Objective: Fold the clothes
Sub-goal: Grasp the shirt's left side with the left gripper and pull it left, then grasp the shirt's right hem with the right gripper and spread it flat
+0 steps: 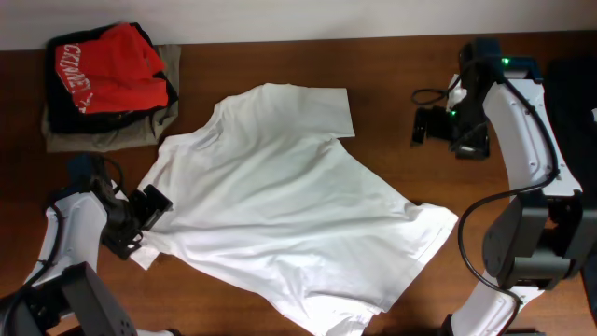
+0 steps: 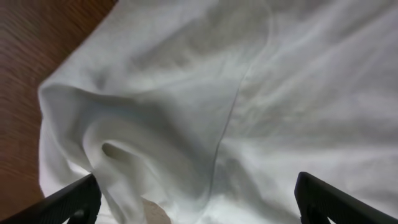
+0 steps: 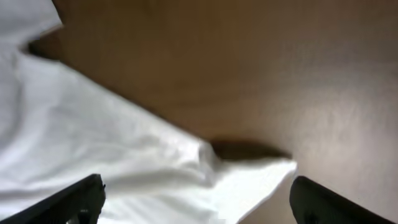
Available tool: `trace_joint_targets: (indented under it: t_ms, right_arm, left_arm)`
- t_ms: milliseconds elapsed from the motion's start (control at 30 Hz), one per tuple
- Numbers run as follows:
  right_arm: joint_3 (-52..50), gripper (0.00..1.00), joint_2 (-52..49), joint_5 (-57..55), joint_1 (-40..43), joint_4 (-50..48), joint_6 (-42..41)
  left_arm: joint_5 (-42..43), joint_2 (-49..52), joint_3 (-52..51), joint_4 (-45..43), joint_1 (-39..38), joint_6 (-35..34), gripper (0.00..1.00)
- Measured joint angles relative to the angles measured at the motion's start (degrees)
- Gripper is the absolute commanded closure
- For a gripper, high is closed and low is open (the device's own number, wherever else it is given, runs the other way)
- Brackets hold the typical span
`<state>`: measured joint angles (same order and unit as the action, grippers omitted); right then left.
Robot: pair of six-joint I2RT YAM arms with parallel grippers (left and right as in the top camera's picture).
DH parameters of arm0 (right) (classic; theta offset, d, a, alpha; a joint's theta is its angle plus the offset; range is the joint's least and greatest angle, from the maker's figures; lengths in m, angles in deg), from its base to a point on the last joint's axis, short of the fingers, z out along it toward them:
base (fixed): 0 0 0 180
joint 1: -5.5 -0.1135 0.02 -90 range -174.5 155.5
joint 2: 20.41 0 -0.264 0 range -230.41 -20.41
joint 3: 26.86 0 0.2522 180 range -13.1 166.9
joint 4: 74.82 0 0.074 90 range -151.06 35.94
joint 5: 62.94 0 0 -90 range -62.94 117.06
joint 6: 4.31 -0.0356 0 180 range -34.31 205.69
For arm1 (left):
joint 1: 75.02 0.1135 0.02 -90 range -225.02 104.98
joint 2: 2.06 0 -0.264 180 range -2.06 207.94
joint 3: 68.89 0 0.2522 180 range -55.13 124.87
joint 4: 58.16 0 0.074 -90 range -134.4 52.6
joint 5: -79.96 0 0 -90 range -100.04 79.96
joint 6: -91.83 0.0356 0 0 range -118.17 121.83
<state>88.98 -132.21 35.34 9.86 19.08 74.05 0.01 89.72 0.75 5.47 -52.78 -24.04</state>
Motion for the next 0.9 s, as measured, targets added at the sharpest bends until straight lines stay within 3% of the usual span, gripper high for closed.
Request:
trace_joint_targets:
  t_ms: [133, 267, 433, 567, 733, 767, 800, 833, 900]
  right_arm:
    - [-0.57, 0.01, 0.13, -6.56, 0.0, 6.4, -9.18]
    - [-7.85, 0.01, 2.16, -11.54, 0.0, 5.51, -15.15]
    - [-24.09, 0.01, 2.91, -9.03, 0.0, -4.87, -16.11]
    - [-31.28, 0.0, 2.91, -2.73, 0.0, -13.68, -13.4]
    - [-37.03, 0.3, 2.91, 0.33, 0.0, -20.5, -12.35]
    - [-37.42, 0.42, 2.91, 0.42, 0.0, -21.2, -12.24]
    - [-38.53, 0.62, 3.74, 0.24, 0.0, -22.23, -12.55]
    - [-39.04, 0.94, 4.15, 0.17, 0.0, -22.97, -12.55]
    - [-39.65, 0.96, 4.74, 0.24, 0.39, -24.04, -12.35]
  left_arm:
    - [-0.46, 0.0, 0.0, 0.0, 0.0, 0.0, 0.01]
    - [-0.55, 0.0, 0.0, 0.11, 0.0, 0.0, 0.01]
    - [-0.63, 0.0, 0.02, 0.24, 0.0, 0.02, 0.01]
    - [-0.63, 0.0, 0.02, 0.24, 0.0, 0.17, 0.01]
    - [-0.63, 0.0, 0.02, 0.26, 0.0, 0.17, 0.01]
    - [-0.63, 0.0, 0.02, 0.2, 0.0, 0.17, 0.01]
    - [-0.61, 0.0, 0.02, 0.24, 0.0, 0.17, 0.01]
    - [-0.61, 0.0, 0.02, 0.26, 0.0, 0.17, 0.01]
    - [-0.61, 0.0, 0.02, 0.59, 0.0, 0.17, 0.01]
